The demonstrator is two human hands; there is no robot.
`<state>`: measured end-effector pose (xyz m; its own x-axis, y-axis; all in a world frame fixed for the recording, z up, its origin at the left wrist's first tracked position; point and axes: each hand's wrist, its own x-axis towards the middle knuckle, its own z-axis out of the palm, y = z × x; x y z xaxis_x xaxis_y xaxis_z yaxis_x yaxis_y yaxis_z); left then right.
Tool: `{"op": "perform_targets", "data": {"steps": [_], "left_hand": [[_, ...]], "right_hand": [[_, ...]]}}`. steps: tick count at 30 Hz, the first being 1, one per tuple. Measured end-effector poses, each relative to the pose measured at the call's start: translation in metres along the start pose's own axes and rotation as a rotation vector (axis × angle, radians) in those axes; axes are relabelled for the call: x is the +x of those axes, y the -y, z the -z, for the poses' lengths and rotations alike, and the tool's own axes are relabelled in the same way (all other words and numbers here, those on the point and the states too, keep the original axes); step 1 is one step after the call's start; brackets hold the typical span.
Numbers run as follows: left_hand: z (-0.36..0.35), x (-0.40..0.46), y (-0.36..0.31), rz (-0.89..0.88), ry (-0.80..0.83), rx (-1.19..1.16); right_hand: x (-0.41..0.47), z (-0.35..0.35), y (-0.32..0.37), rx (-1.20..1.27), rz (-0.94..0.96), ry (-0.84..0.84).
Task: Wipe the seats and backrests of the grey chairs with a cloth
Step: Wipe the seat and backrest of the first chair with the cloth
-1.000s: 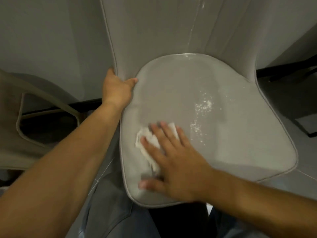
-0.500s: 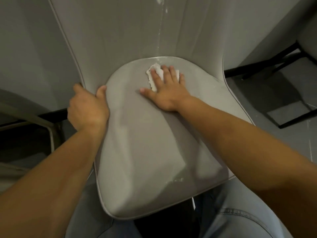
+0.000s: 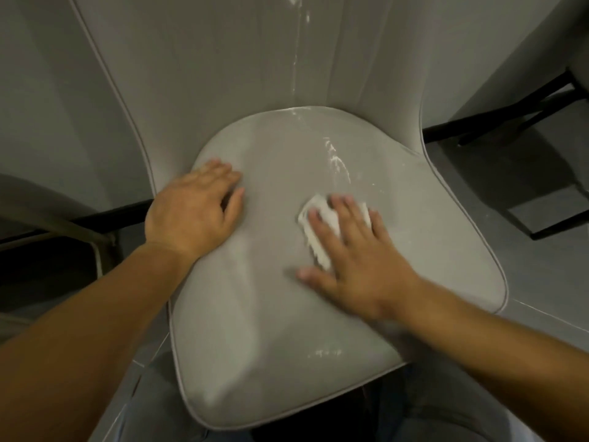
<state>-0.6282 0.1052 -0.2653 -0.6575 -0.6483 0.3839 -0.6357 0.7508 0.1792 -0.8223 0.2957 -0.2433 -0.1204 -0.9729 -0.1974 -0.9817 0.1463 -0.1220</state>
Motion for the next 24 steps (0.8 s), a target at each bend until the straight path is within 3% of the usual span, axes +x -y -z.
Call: {"op": "perform_targets", "data": {"steps": [3,9,19,21,24], "left_hand": [[0.0,0.0,0.001,0.024,0.089,0.03],[-0.001,0.01,-0.001,0.067,0.248,0.187],[0.001,0.011,-0.002,0.094,0.282,0.208],[0.002,0.011,-0.003,0.099,0.289,0.213],[0.002,0.012,-0.002,0.105,0.292,0.207]], "right_hand": [[0.083,0.011,-0.036,0.054,-0.141,-0.062],[0.184,0.021,-0.052,0.139,-0.184,-0.16],[0.219,0.025,0.015,0.058,0.146,-0.308],[0.219,0.027,0.002,-0.053,0.129,-0.316],[0.222,0.034,-0.023,-0.117,-0.066,-0.273]]}}
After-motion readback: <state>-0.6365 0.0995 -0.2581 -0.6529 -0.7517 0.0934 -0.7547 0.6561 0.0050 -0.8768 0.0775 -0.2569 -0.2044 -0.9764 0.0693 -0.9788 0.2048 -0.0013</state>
